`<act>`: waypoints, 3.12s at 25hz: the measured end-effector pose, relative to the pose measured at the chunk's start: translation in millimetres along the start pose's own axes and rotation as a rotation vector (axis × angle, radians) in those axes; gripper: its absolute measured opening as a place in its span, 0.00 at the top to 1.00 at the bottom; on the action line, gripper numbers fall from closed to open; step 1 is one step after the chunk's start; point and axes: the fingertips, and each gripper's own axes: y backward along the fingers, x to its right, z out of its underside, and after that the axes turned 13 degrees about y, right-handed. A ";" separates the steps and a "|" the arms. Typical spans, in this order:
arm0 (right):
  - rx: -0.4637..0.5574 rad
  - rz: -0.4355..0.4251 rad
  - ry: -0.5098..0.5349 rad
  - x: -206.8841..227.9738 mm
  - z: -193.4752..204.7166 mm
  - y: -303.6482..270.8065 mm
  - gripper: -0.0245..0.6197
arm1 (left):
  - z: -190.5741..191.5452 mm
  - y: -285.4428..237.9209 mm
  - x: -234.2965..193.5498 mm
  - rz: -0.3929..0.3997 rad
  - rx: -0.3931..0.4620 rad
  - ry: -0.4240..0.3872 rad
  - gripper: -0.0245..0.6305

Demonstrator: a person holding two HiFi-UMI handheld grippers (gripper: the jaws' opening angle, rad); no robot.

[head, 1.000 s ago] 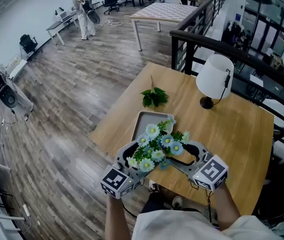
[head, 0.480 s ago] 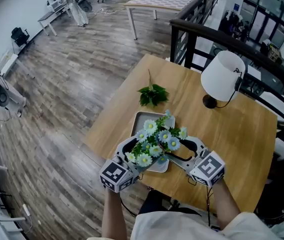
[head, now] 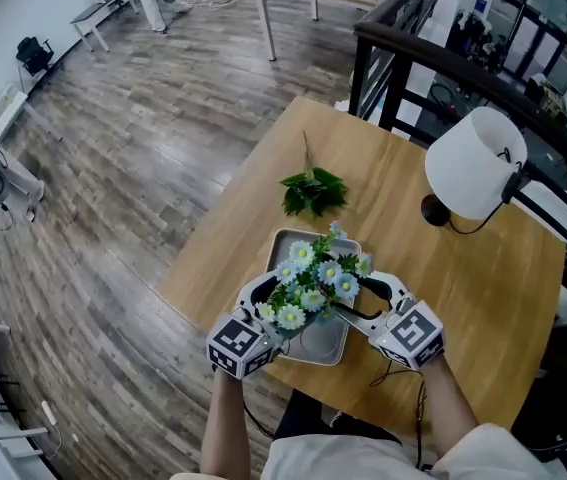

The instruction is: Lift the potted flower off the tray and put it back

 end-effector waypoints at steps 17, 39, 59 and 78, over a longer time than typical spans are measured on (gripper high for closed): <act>-0.150 -0.050 -0.014 31.7 80.3 -82.4 0.54 | 58.4 -53.1 -87.9 -0.068 -0.155 0.052 0.31; -0.248 0.003 0.031 38.7 117.6 -93.7 0.53 | 78.8 -71.8 -102.4 -0.183 -0.181 0.002 0.30; -0.161 0.161 0.043 14.7 65.3 10.9 0.53 | 61.9 16.1 -48.3 -0.298 -0.058 0.066 0.32; -0.012 0.282 0.037 -73.6 -37.4 166.9 0.53 | 6.4 108.8 118.3 -0.244 0.070 -0.064 0.33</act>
